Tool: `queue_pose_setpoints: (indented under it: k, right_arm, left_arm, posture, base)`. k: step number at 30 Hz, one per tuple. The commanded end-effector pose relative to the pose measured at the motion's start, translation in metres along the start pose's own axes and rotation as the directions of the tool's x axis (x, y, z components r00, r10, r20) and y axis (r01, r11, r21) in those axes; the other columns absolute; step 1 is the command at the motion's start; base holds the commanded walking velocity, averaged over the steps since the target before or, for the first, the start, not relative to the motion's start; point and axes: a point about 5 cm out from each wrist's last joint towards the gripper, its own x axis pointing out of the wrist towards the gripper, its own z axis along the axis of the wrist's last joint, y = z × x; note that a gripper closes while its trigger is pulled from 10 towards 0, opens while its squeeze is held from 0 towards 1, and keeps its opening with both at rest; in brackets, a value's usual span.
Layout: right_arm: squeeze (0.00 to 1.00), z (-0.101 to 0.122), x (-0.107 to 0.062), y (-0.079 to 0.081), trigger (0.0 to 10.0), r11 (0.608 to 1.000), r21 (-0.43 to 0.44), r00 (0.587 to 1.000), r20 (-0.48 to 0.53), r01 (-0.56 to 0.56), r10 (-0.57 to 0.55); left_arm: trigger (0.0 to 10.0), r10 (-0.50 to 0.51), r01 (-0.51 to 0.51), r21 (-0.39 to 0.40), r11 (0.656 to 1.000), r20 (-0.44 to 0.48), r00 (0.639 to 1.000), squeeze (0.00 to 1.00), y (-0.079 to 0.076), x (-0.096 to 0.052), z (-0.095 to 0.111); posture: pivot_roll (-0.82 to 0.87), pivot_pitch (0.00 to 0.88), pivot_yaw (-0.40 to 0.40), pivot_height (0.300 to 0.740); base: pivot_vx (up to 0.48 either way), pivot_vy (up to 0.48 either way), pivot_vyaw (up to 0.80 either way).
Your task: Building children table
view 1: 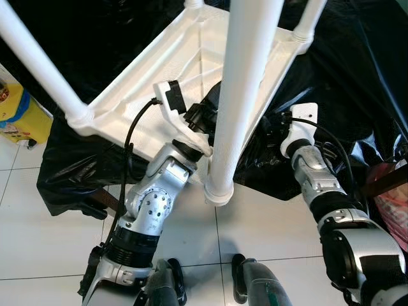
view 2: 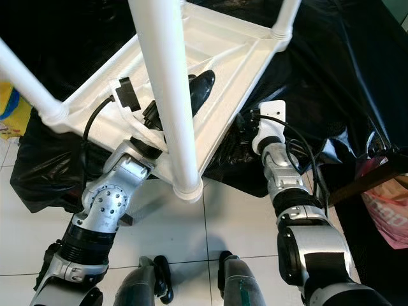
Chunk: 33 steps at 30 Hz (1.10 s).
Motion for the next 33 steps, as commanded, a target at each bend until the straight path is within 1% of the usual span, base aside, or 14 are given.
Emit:
queue_pose_setpoints:
  k: [1,5,7,9,10,12,15,16,19,24,25,28,30,33]
  right_arm:
    - [0.00,-0.011,-0.001,0.024,10.0,0.997,-0.005,0.996,-0.046,-0.073,0.073]
    - [0.00,-0.010,-0.001,0.018,10.0,1.000,-0.001,0.999,-0.038,-0.026,0.026]
    - [0.00,-0.009,-0.003,-0.001,10.0,0.997,0.008,0.997,-0.015,0.082,-0.082]
    - [0.00,-0.009,-0.003,-0.001,10.0,0.997,0.008,0.997,-0.015,0.082,-0.082]
    - [0.00,-0.008,-0.012,-0.022,10.0,0.989,0.017,0.988,0.042,0.146,-0.147]
    - [0.00,-0.008,-0.018,-0.029,10.0,0.989,0.013,0.987,0.066,0.147,-0.147]
    - [0.00,-0.008,-0.022,-0.033,10.0,0.990,0.009,0.986,0.080,0.143,-0.144]
    - [0.00,-0.009,-0.027,-0.035,10.0,0.992,-0.005,0.988,0.097,0.124,-0.123]
    - [0.00,-0.011,-0.045,-0.039,10.0,0.996,-0.057,0.990,0.129,0.066,-0.058]
    - [0.00,-0.013,-0.052,-0.039,10.0,0.997,-0.064,0.991,0.131,0.051,-0.043]
    - [0.00,-0.014,-0.057,-0.037,10.0,0.997,-0.058,0.990,0.133,0.045,-0.037]
    - [0.00,-0.015,-0.063,-0.035,10.0,0.998,-0.054,0.989,0.141,0.043,-0.035]
    - [0.00,-0.016,-0.072,-0.032,10.0,0.999,-0.037,0.987,0.156,0.037,-0.030]
    - [0.00,-0.015,-0.076,-0.031,10.0,0.999,-0.032,0.987,0.162,0.020,-0.015]
  left_arm:
    - [10.0,-0.321,0.321,0.006,0.947,-0.023,0.947,0.00,-0.022,0.004,-0.006]
    - [10.0,-0.293,0.294,0.041,0.955,-0.023,0.956,0.00,-0.016,0.004,-0.003]
    - [10.0,-0.216,0.216,0.120,0.969,-0.015,0.976,0.00,-0.001,0.003,0.007]
    - [10.0,-0.216,0.216,0.120,0.969,-0.015,0.976,0.00,-0.001,0.003,0.007]
    - [10.0,-0.127,0.137,0.256,0.957,-0.055,0.990,0.00,0.015,-0.009,0.021]
    - [10.0,-0.092,0.111,0.306,0.945,-0.077,0.993,0.00,0.021,-0.015,0.027]
    - [10.0,-0.072,0.098,0.334,0.938,-0.090,0.993,0.00,0.024,-0.019,0.032]
    - [10.0,-0.049,0.087,0.367,0.926,-0.109,0.993,0.00,0.027,-0.026,0.036]
    - [10.0,-0.002,0.097,0.451,0.887,-0.206,0.979,0.00,0.030,-0.047,0.044]
    - [10.0,0.017,0.111,0.482,0.869,-0.253,0.967,0.00,0.030,-0.056,0.044]
    - [10.0,0.038,0.123,0.501,0.857,-0.300,0.953,0.00,0.031,-0.064,0.042]
    - [10.0,0.052,0.147,0.524,0.839,-0.346,0.937,0.00,0.032,-0.072,0.039]
    - [10.0,0.088,0.182,0.550,0.815,-0.427,0.900,0.00,0.034,-0.084,0.033]
    - [10.0,0.096,0.215,0.562,0.798,-0.471,0.877,0.00,0.034,-0.089,0.029]
  posture:
    - [0.00,0.167,0.032,0.740]
    - [0.00,0.164,0.028,0.740]
    - [0.01,0.162,0.020,0.740]
    - [0.01,0.162,0.020,0.740]
    - [0.01,0.155,0.010,0.740]
    - [0.01,0.154,0.007,0.740]
    - [0.01,0.154,0.007,0.740]
    - [0.01,0.152,0.005,0.740]
    - [0.01,0.143,-0.004,0.740]
    - [0.02,0.134,-0.008,0.740]
    - [0.04,0.118,-0.012,0.740]
    - [0.05,0.117,-0.017,0.740]
    - [0.06,0.118,-0.026,0.740]
    - [0.07,0.114,-0.032,0.740]
  base:
    - [0.000,0.000,0.00]
    - [0.000,0.000,0.00]
    - [0.000,0.000,0.00]
    - [0.000,0.000,0.00]
    - [0.000,0.000,0.00]
    - [0.000,0.000,0.00]
    - [0.000,0.000,0.00]
    - [0.000,0.000,0.00]
    - [0.000,0.000,0.00]
    - [0.000,0.000,0.00]
    - [0.000,0.000,0.00]
    - [0.000,0.000,0.00]
    - [0.000,0.000,0.00]
    - [0.000,0.000,0.00]
